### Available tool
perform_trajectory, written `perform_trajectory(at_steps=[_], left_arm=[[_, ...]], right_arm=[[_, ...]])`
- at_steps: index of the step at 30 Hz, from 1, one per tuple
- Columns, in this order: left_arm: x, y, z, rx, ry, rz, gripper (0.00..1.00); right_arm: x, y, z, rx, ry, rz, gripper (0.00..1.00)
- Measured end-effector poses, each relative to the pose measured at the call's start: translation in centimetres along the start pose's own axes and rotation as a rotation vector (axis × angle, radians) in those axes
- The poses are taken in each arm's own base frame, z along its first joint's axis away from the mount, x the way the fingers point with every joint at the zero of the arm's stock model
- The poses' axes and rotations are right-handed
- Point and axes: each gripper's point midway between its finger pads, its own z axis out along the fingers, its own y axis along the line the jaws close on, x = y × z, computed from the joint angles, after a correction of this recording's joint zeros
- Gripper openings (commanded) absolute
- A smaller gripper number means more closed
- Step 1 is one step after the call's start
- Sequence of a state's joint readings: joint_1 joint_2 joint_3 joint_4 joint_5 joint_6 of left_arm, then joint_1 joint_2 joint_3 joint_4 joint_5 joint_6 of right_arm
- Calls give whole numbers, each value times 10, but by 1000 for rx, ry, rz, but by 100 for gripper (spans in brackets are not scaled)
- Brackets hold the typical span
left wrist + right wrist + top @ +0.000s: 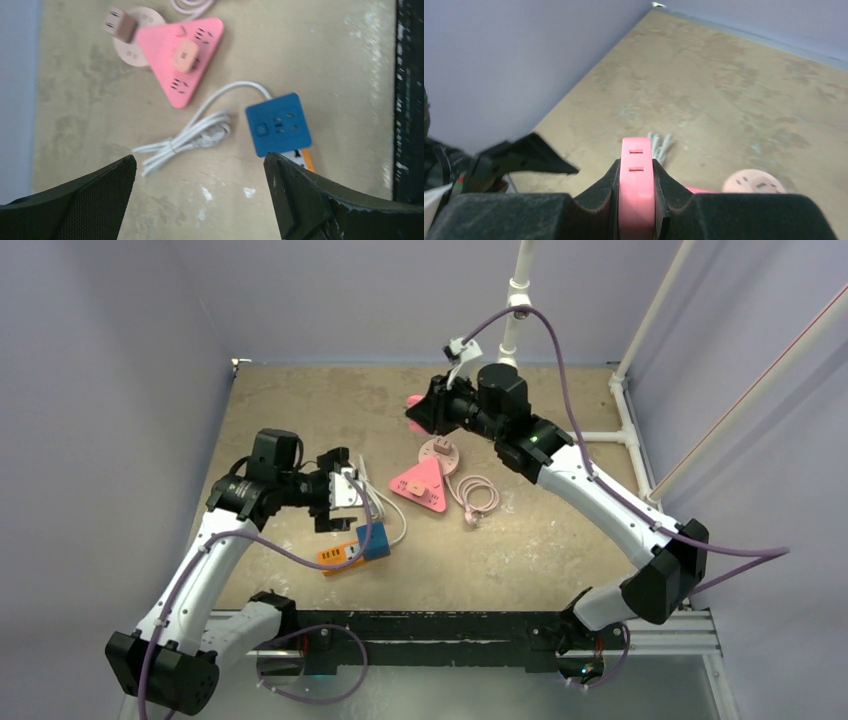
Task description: Insert the plug
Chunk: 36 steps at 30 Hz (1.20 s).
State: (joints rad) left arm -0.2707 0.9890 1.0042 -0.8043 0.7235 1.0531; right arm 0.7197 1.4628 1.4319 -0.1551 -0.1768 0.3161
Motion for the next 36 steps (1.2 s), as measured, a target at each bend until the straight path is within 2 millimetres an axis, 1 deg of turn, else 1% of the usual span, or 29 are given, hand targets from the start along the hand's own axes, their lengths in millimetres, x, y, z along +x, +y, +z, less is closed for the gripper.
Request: perform_trajectory(at_steps=[2, 3, 4, 7, 9, 11, 13, 20, 27, 30, 31, 34, 36], left_arm=[[16, -20, 2, 79, 45, -5, 99], [25, -30, 4, 126, 68, -10, 99], [35, -41, 7, 174, 92, -21, 99], [65, -70, 15, 301, 162, -59, 99], [84, -91, 17, 372, 202, -72, 99], [96, -107, 16, 421, 226, -73, 99], [104, -116, 15, 446, 241, -67, 99], [125, -138, 20, 509, 281, -84, 99], [148, -147, 34, 537, 321, -89, 99], [158, -143, 40, 516, 346, -61, 86], [162, -140, 42, 502, 354, -48, 80], [169, -133, 46, 482, 373, -24, 57], [172, -129, 49, 477, 379, -9, 53]], right_arm=[[-7, -17, -4, 52, -20, 6, 0], [-11, -23, -6, 70, -31, 7, 0], [-14, -24, -8, 76, -40, 7, 0], [-21, -19, -13, 65, -62, 3, 0], [-21, -16, -16, 55, -68, 4, 0], [-18, -15, -17, 55, -65, 4, 0], [-17, -17, -17, 58, -63, 6, 0], [-19, -21, -18, 63, -67, 8, 0], [-19, -21, -18, 63, -65, 8, 0], [-19, -21, -18, 60, -64, 8, 0], [-19, -21, -18, 60, -63, 8, 0], [-19, -19, -18, 52, -60, 7, 0], [-18, -18, -18, 42, -57, 7, 0]])
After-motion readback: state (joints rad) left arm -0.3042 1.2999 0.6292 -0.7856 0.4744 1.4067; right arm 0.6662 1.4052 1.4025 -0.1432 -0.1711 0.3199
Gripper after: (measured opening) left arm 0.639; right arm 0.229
